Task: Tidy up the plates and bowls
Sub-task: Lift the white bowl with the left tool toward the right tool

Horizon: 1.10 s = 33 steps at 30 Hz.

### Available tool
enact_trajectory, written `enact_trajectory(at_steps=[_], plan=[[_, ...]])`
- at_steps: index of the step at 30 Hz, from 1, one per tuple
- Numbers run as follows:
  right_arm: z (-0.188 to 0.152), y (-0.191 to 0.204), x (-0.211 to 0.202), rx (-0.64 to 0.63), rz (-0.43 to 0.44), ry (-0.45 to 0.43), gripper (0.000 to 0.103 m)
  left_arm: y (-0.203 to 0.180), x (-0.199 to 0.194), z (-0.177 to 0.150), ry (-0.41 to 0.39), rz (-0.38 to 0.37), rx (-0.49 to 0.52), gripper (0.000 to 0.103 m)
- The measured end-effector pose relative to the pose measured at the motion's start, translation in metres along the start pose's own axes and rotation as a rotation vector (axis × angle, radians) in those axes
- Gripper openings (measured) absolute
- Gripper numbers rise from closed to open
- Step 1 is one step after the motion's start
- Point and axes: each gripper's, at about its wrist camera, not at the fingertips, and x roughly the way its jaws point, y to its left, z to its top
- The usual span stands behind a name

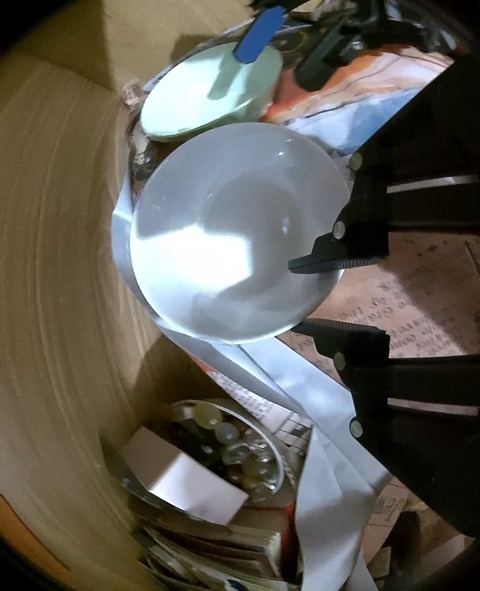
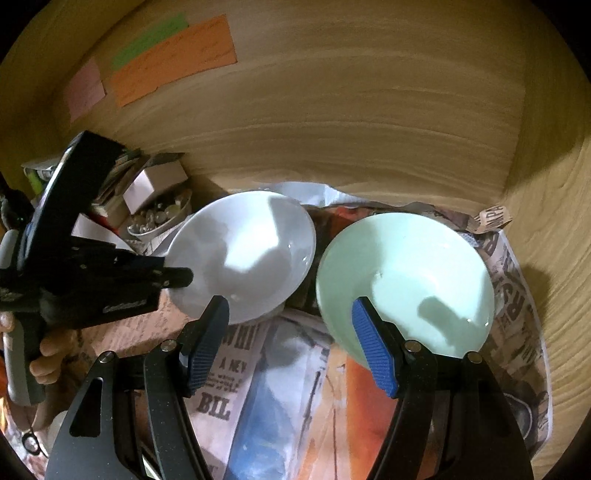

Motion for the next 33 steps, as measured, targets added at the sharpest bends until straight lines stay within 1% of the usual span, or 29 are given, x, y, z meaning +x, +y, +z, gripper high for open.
enact_trajectory(at_steps=[4,5,7,12,14,15,17,19,20,23,27,33], plan=[[-0.003,0.006,0.006,-0.013,0.012,0.024,0.066,0.005,-0.012,-0.02,0.011,-0.007,0.035,0.025],[-0.004,0.008,0.007,-0.016,0.014,0.03,0.066,0.004,-0.012,-0.023,-0.002,-0.003,0.042,0.025],[-0.006,0.012,0.012,-0.022,0.024,0.047,0.066,0.003,-0.016,-0.033,0.004,-0.007,0.057,0.025],[-0.01,0.021,0.024,-0.034,0.049,0.098,0.055,0.0,-0.029,-0.061,-0.006,-0.01,0.12,0.025],[-0.011,0.024,0.032,-0.038,0.062,0.129,0.045,0.001,-0.033,-0.069,-0.005,-0.021,0.125,0.025],[-0.013,0.026,0.035,-0.039,0.067,0.143,0.042,0.002,-0.036,-0.073,-0.004,-0.028,0.125,0.025],[-0.016,0.029,0.04,-0.042,0.081,0.174,0.027,0.004,-0.038,-0.075,-0.008,-0.033,0.128,0.025],[-0.018,0.031,0.046,-0.043,0.093,0.191,0.018,0.004,-0.036,-0.075,-0.013,-0.036,0.125,0.025],[-0.019,0.032,0.048,-0.044,0.096,0.2,0.018,0.004,-0.036,-0.074,-0.016,-0.037,0.121,0.025],[-0.02,0.033,0.045,-0.046,0.086,0.188,0.017,0.005,-0.033,-0.072,-0.016,-0.037,0.11,0.025],[-0.02,0.035,0.04,-0.047,0.083,0.179,0.017,0.005,-0.032,-0.071,-0.021,-0.015,0.099,0.024],[-0.023,0.035,0.029,-0.025,0.092,0.155,0.017,0.003,-0.038,-0.074,-0.04,-0.023,0.082,0.024]])
